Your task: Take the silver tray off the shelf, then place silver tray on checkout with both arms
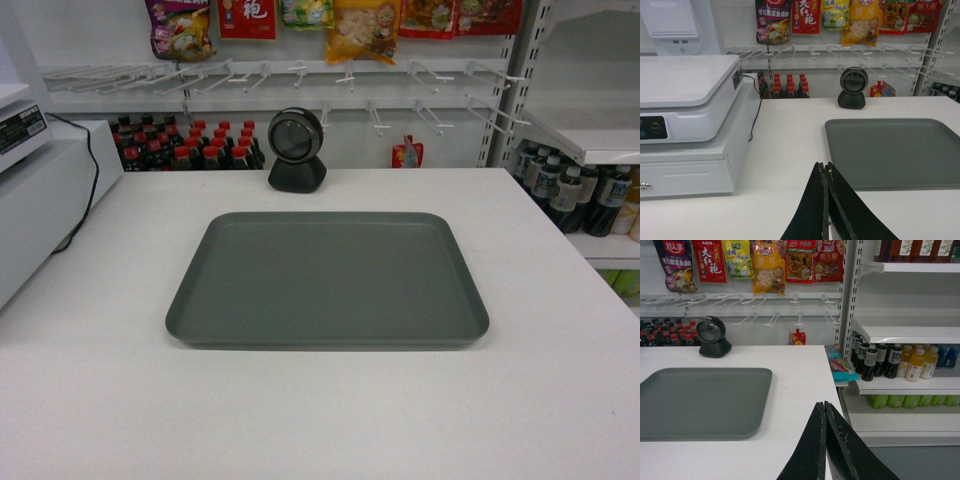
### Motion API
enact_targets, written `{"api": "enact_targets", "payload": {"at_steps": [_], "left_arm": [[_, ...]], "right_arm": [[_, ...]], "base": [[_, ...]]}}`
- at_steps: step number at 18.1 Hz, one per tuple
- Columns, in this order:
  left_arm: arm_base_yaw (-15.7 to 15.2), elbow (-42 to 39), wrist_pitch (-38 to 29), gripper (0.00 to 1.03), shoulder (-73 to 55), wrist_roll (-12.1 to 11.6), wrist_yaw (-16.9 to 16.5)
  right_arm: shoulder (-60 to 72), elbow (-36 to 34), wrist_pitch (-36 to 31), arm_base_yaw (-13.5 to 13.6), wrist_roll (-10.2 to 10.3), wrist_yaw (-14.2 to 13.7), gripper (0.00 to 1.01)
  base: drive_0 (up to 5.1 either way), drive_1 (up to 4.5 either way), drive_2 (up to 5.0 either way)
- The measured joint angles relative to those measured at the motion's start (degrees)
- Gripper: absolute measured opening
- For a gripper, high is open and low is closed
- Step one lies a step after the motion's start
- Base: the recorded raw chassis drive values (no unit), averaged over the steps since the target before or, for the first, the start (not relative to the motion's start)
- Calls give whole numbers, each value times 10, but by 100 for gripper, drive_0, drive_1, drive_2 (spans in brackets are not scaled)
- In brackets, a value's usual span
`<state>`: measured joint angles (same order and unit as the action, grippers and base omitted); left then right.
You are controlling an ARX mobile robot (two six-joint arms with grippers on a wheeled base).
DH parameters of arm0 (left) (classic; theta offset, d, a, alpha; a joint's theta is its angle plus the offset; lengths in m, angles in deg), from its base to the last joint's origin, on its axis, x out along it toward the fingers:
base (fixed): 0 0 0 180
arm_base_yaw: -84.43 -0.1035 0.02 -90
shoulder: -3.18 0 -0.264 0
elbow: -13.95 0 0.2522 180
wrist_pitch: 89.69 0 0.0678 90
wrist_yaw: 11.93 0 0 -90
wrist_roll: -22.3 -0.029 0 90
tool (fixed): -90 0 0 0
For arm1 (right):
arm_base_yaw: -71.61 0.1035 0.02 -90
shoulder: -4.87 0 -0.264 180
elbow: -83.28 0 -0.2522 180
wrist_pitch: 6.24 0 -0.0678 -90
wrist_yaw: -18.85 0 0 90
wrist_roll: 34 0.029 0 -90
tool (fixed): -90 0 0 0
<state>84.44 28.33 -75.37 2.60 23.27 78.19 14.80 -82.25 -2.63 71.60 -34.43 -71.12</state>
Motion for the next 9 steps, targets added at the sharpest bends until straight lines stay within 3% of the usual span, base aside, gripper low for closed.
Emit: {"api": "enact_targets", "payload": {"at_steps": [1,2,3,9], "left_arm": [[0,0,-1,1,0,0,-1],[0,0,-4,1,0,0,-1],[0,0,-3,5,0,0,-1],[0,0,-3,74,0,0,-1]], "right_arm": [[-20,0,31,0,0,0,2],[-74,0,107,0,0,0,2],[-97,0,94,0,0,0,5],[-97,0,104,0,0,0,72]], "base": [[0,0,0],[0,0,0],[0,0,0],[0,0,0]]}}
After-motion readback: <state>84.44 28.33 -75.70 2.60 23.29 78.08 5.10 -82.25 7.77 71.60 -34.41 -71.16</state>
